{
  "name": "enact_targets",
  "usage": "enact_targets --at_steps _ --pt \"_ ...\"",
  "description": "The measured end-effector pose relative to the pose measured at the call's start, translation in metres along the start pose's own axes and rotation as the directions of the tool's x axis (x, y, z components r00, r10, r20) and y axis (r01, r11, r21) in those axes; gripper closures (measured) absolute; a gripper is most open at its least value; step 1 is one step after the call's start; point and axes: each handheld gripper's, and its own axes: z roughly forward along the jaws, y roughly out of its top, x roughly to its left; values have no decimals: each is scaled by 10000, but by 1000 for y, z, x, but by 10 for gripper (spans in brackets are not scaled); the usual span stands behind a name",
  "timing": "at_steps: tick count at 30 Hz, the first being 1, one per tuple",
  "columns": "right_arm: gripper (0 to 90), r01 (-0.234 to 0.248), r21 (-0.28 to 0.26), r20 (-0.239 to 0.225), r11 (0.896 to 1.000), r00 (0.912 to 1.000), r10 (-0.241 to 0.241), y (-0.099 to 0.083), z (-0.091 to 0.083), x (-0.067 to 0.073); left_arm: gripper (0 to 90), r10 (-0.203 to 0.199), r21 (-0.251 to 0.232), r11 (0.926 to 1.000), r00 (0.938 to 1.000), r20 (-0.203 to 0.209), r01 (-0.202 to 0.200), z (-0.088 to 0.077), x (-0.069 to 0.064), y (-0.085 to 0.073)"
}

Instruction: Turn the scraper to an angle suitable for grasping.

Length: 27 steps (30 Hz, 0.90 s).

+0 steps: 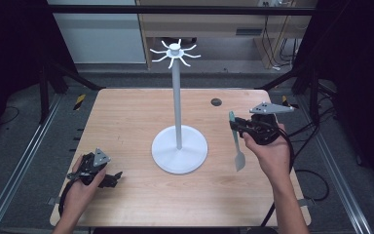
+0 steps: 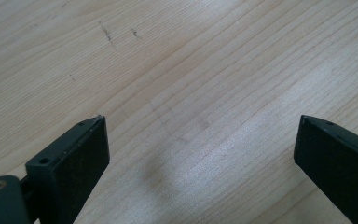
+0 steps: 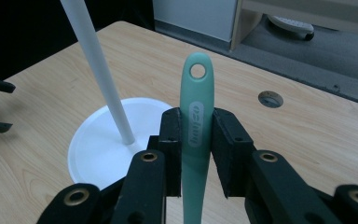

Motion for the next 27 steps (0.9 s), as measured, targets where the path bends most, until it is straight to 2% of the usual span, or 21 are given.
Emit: enact_targets --at_steps 27 --pt "743 -23 -718 -227 9974 9997 6 21 -4 12 30 16 21 10000 10000 18 -16 0 0 0"
